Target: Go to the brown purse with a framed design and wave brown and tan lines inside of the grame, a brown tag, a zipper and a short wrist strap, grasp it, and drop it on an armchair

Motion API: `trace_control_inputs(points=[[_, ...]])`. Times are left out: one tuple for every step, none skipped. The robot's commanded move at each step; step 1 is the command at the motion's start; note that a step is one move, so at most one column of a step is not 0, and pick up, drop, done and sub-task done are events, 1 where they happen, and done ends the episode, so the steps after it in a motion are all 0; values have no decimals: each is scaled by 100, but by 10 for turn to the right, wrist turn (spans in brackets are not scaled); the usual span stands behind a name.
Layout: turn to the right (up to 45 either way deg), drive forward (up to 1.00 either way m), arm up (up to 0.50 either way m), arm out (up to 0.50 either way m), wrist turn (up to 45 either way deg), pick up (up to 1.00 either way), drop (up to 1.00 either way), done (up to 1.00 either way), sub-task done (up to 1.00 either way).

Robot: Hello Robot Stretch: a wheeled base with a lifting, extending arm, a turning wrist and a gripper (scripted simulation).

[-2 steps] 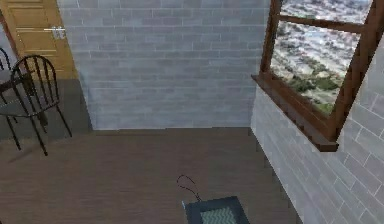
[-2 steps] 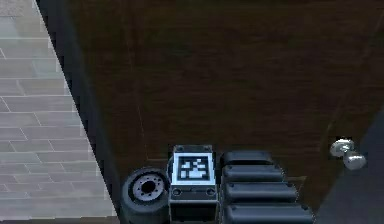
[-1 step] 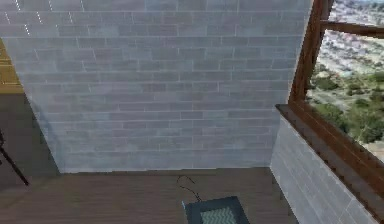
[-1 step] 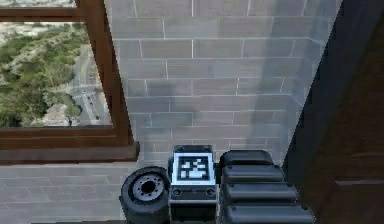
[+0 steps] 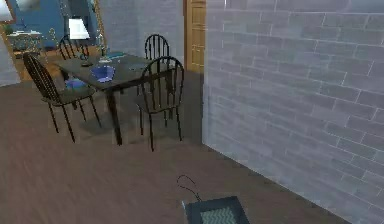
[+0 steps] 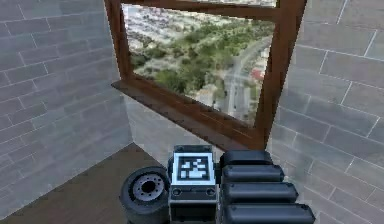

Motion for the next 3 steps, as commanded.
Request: trace_control_inputs(points=[[-450, 0, 0, 0, 0, 0, 0, 0, 0], [-150, 0, 0, 0, 0, 0, 0, 0, 0], [0, 50, 0, 0, 0, 0, 0, 0, 0]])
